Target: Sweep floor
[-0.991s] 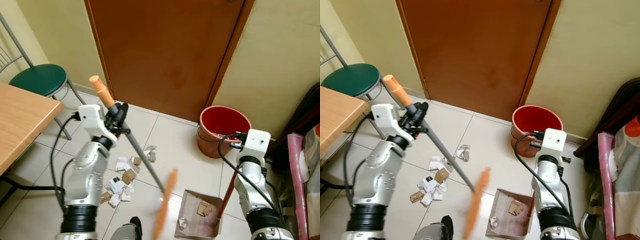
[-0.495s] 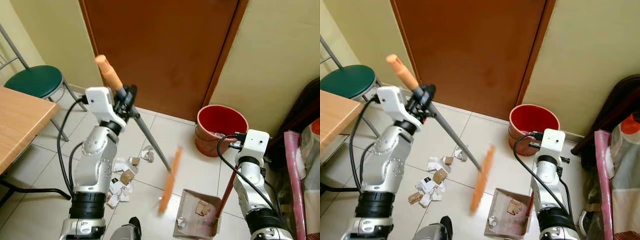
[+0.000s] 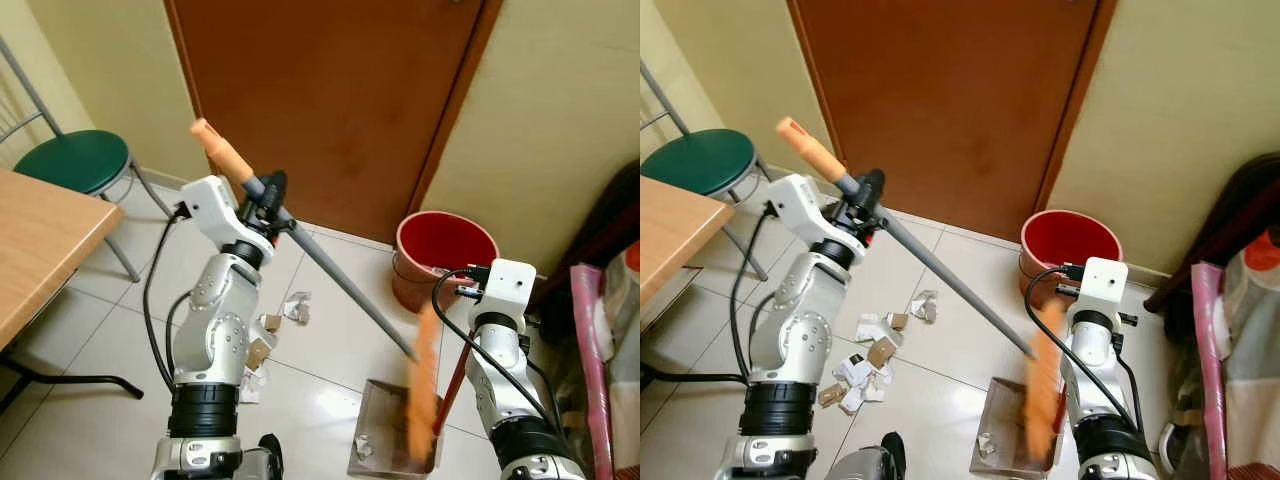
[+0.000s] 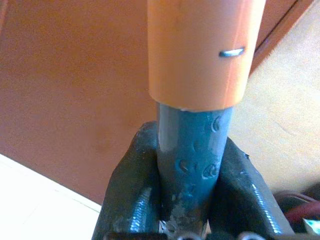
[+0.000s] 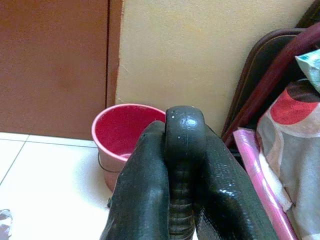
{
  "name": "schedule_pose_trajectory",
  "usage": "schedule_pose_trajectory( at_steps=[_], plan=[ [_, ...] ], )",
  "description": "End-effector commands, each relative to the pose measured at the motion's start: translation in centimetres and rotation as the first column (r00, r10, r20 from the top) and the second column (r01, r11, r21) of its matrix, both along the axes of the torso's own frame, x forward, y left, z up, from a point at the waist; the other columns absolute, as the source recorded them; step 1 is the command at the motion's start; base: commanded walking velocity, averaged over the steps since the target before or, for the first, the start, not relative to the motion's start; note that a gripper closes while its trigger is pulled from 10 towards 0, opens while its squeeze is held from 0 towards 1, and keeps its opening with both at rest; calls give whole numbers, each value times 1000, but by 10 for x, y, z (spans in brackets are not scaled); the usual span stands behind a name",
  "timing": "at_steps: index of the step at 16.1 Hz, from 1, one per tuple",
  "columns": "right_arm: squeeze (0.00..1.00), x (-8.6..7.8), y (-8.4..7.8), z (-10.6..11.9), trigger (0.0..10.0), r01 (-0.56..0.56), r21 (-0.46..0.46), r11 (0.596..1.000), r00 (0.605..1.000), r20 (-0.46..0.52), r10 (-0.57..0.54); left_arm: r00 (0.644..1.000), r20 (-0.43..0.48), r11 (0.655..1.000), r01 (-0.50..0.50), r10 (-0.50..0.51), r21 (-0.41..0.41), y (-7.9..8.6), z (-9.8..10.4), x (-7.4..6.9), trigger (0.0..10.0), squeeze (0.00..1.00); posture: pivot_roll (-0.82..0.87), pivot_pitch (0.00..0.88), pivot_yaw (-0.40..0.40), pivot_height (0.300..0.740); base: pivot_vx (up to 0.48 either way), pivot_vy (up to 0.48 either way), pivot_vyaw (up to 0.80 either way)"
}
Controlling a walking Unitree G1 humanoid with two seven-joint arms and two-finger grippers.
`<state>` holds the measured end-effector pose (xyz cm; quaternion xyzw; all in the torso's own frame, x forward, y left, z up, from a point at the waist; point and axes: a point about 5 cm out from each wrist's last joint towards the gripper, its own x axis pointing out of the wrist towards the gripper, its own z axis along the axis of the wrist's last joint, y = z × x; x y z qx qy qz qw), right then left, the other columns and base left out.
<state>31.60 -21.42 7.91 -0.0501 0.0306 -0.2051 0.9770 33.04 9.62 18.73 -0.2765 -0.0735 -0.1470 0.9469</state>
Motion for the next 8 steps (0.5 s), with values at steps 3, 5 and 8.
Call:
schedule_pose_trajectory(
  at_steps=[3, 5, 8],
  plan=[
    [0, -1, -2, -3, 10000, 5, -14, 1000, 1000, -23, -6, 1000, -26, 999, -14, 15, 43, 10, -15, -8, 10000, 0, 47, 173, 6, 740, 0, 0, 0],
    [0, 0, -3, -3, 10000, 6, -15, 1000, 1000, -21, -7, 997, -70, 997, -14, 19, 75, 14, -34, -15, 10000, 0, 47, 174, 4, 740, 0, 0, 0],
    [0, 0, -4, -2, 10000, 9, -18, 1000, 1000, -22, -9, 994, -105, 993, -18, 30, 115, 20, -50, -24, 10000, 0, 47, 174, 4, 740, 0, 0, 0]
  ],
)
